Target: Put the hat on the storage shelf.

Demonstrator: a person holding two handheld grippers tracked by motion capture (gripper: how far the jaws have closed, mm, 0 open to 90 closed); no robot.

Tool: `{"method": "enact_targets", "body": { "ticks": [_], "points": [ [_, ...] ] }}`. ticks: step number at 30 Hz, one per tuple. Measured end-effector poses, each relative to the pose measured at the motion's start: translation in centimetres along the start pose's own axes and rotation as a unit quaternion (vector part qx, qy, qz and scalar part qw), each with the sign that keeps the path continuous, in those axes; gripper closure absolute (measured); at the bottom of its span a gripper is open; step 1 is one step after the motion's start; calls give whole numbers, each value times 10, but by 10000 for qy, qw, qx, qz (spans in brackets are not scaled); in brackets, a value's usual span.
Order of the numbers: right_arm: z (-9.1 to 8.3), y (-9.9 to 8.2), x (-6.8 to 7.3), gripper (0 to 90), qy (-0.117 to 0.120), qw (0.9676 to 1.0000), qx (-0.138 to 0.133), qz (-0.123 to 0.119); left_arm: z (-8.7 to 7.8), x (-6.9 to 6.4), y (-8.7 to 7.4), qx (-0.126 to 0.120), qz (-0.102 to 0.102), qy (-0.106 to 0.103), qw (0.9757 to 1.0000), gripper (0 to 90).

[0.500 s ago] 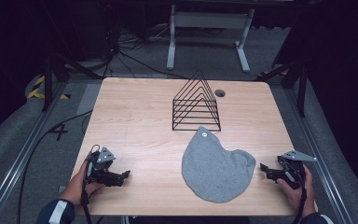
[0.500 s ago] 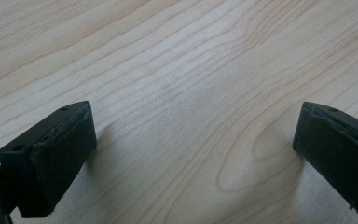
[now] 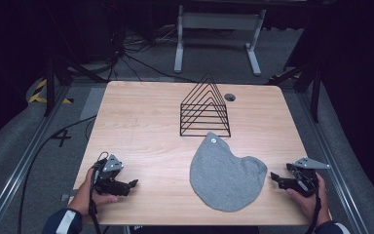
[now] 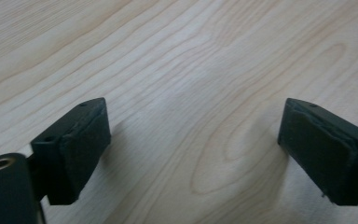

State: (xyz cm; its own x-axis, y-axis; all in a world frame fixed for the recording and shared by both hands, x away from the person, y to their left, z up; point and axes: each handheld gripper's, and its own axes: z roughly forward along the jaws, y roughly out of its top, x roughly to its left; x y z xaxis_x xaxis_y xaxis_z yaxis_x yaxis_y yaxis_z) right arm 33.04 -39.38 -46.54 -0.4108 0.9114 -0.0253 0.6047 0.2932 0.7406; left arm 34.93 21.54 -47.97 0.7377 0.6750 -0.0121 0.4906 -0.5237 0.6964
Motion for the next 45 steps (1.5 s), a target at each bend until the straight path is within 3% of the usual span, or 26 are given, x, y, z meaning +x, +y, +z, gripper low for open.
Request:
{"method": "enact_targets", "body": {
  "ticks": [3, 6, 9, 14, 18, 20, 23, 25, 26, 27, 29, 31, 32, 33, 35, 38, 40, 41, 43, 45],
  "points": [
    [-2, 1, -2, 375, 286, 9995, -106, -52, 4, -7, 7, 15, 126, -131, 9998, 177],
    [-5, 3, 0, 531, 427, 9981, -144, -411, 8, -16, 15, -31, 313, -262, 9992, 259],
    [-8, 8, 6, 643, 661, 9955, -182, -651, 12, -26, 25, -117, 466, -379, 9981, 283],
    [-10, 26, 29, 768, 1012, 9867, -97, -1270, 21, -51, 50, -305, 860, -671, 9936, 328],
    [-3, 37, 48, 817, 1184, 9807, 69, -1556, 33, -74, 68, -298, 1231, -937, 9875, 345],
    [1, 43, 55, 827, 1208, 9784, 138, -1671, 41, -86, 80, -313, 1422, -1125, 9829, 348],
    [7, 51, 64, 835, 1206, 9763, 199, -1788, 52, -104, 94, -385, 1582, -1389, 9768, 360],
    [12, 56, 67, 840, 1138, 9753, 246, -1875, 59, -116, 102, -376, 1731, -1454, 9734, 368],
    [15, 58, 68, 843, 1132, 9758, 266, -1850, 63, -123, 106, -376, 1785, -1537, 9711, 371],
    [17, 60, 67, 843, 1119, 9765, 278, -1822, 68, -131, 110, -385, 1950, -1589, 9671, 377],
    [23, 63, 66, 850, 1044, 9783, 267, -1771, 77, -147, 115, -334, 2028, -1662, 9644, 391],
    [25, 64, 64, 857, 1017, 9798, 286, -1700, 84, -156, 120, -313, 2205, -1717, 9596, 411],
    [26, 64, 63, 858, 1017, 9808, 281, -1642, 87, -160, 120, -300, 2226, -1729, 9590, 421],
    [27, 63, 62, 860, 1014, 9815, 296, -1597, 90, -163, 122, -288, 2296, -1785, 9564, 446],
    [30, 60, 60, 863, 940, 9818, 382, -1605, 94, -168, 122, -218, 2389, -1809, 9538, 474],
    [33, 53, 57, 864, 938, 9819, 515, -1560, 101, -168, 120, -83, 2371, -1889, 9529, 490],
    [31, 49, 55, 864, 1017, 9830, 454, -1459, 101, -164, 121, -17, 2361, -1925, 9525, 506],
    [30, 48, 54, 865, 1044, 9827, 466, -1455, 101, -163, 121, 5, 2322, -1945, 9530, 510],
    [28, 46, 54, 869, 1108, 9818, 470, -1466, 99, -156, 120, 54, 2327, -1994, 9519, 514],
    [26, 44, 57, 875, 1174, 9809, 481, -1473, 97, -148, 118, 84, 2223, -1959, 9550, 514]
  ]
}}
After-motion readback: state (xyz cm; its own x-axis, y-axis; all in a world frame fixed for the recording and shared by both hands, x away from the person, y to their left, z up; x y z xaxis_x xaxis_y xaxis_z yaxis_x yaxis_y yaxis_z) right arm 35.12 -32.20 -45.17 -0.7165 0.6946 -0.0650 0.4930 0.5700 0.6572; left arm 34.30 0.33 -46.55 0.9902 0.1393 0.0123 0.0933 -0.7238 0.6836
